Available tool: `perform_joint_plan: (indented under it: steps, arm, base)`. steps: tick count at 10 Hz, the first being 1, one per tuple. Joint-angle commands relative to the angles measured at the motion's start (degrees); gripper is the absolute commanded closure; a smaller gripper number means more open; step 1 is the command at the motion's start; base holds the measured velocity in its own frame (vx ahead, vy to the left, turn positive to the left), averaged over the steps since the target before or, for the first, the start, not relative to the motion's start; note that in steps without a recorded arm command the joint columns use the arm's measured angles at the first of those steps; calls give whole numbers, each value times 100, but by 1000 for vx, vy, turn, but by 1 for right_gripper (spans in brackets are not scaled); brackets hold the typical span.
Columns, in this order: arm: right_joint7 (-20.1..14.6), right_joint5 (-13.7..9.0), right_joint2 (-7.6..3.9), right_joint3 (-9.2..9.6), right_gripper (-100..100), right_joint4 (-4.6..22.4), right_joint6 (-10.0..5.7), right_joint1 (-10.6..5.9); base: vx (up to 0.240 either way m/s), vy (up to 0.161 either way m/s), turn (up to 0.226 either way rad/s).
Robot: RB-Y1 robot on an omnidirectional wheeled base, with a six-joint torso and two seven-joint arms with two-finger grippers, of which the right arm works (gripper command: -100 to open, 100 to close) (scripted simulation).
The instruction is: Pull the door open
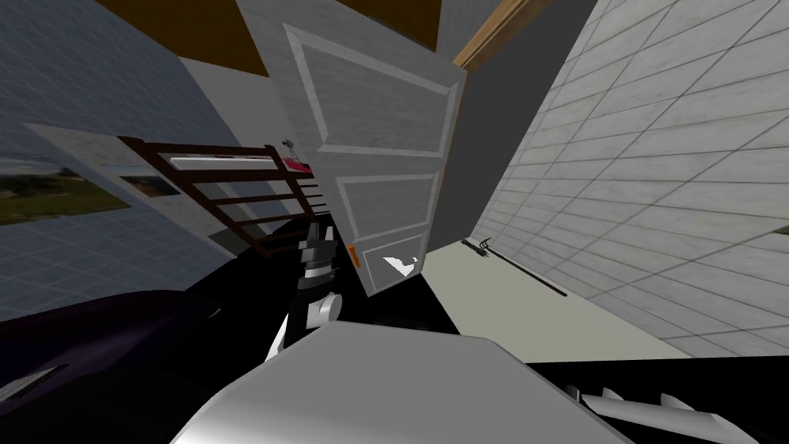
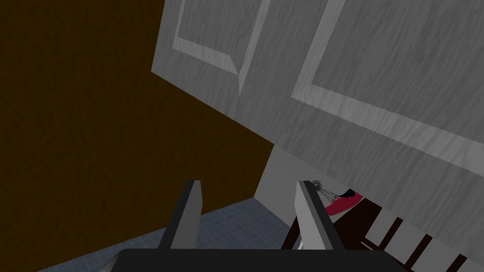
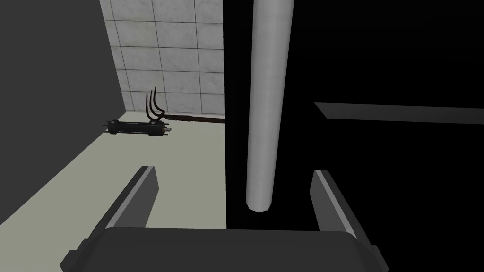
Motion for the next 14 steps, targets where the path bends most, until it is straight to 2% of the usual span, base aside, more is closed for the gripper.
perform_joint_plan:
  steps: [1,4,5,10,12,13,14]
  arm:
    - [-158,15,-108,3,-100,166,14,-42]
    - [-643,89,-512,26,-100,743,45,-297]
    - [-643,89,-512,26,-100,753,45,-297]
    - [-1287,187,-1048,56,-100,1533,86,-635]
    - [-1235,177,-1028,48,-100,1461,108,-608]
    - [-1235,177,-1028,48,100,1461,108,-608]
    - [-1235,177,-1028,48,100,1461,108,-608]
  base:
    - [58,-9,-33]
    - [75,-17,-107]
    - [65,-30,-28]
    - [84,-57,-85]
    - [68,-42,-11]
    - [0,0,0]
    - [-18,2,-26]
